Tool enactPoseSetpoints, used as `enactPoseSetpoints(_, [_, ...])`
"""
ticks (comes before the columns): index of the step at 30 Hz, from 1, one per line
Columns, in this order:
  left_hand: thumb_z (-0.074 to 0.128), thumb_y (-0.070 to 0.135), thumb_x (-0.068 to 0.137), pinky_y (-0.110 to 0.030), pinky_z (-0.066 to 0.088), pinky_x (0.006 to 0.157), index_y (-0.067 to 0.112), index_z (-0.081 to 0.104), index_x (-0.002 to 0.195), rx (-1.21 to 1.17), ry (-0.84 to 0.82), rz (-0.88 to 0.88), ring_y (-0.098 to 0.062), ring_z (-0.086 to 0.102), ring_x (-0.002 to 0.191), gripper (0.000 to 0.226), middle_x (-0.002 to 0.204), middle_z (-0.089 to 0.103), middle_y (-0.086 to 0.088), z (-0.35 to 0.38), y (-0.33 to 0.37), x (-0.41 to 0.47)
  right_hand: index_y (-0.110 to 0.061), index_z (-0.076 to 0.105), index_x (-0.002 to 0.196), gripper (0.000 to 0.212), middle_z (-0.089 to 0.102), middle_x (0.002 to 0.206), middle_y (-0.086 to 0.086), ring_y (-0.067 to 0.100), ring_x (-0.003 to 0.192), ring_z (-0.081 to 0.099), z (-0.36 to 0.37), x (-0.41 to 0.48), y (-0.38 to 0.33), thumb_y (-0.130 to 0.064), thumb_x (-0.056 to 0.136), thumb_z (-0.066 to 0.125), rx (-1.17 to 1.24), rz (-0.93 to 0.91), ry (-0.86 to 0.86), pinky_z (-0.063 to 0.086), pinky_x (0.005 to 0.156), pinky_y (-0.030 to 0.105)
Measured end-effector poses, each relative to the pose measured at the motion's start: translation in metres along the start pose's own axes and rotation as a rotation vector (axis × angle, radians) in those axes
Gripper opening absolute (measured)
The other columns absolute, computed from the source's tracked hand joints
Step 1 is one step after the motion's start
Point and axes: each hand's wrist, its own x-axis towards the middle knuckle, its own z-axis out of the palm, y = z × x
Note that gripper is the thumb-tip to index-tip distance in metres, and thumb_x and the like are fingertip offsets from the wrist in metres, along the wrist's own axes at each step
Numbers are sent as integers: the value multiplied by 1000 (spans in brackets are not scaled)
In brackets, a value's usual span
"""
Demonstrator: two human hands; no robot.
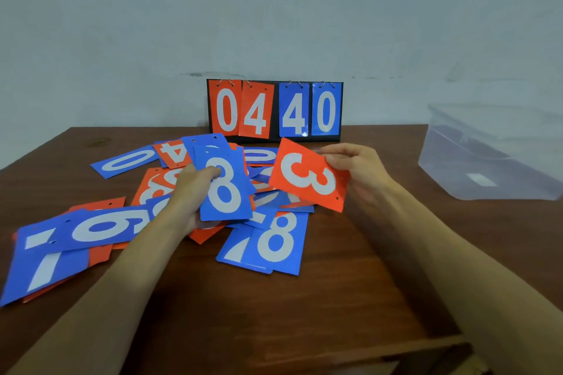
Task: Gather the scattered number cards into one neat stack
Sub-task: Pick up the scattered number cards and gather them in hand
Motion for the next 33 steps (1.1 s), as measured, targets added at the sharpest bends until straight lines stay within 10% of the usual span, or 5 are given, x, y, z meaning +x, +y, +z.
enactPoseSetpoints(10, [71, 42, 74, -28, 58, 55, 23, 63, 105, 408, -518, -123, -20, 74, 69, 37, 82, 77, -2, -7, 13, -7, -12, 70, 91, 20, 72, 88, -3, 4, 80, 68, 90, 15, -40, -9, 74, 79, -660, -486, -513, 53, 72, 13])
enactPoseSetpoints(17, [67, 16, 87, -37, 59, 65, 9, 61, 116, -77, -31, -101, -27, 72, 76, 30, 93, 74, -11, -24, 5, 13, -9, 67, 100, 16, 68, 100, 1, 10, 89, 60, 114, 52, -17, -21, 90, 61, -651, -386, -34, 42, 69, 11])
enactPoseSetpoints(25, [66, 28, 87, -45, 58, 75, 15, 53, 128, -243, 268, -109, -27, 70, 86, 44, 109, 69, -10, -42, 5, 27, -12, 61, 93, 67, 53, 114, 13, 31, 120, 45, 138, 62, 22, -76, 72, 55, -1247, -64, -215, 37, 103, 45])
enactPoseSetpoints(29, [66, 24, 88, -40, 57, 66, 14, 52, 129, -243, 281, -74, -26, 68, 83, 44, 112, 68, -11, -40, 4, 28, -16, 55, 124, 74, 43, 141, 9, 33, 134, 33, 139, 58, 13, -65, 70, 68, -1213, 69, -219, 31, 110, 49])
enactPoseSetpoints(33, [64, 24, 90, -39, 57, 64, 14, 53, 124, -253, 281, -76, -23, 68, 78, 37, 100, 69, -7, -40, 2, 30, -11, 59, 82, 13, 67, 99, 12, 22, 85, 63, 113, 48, 6, -18, 86, 68, -741, -22, -82, 54, 86, 39])
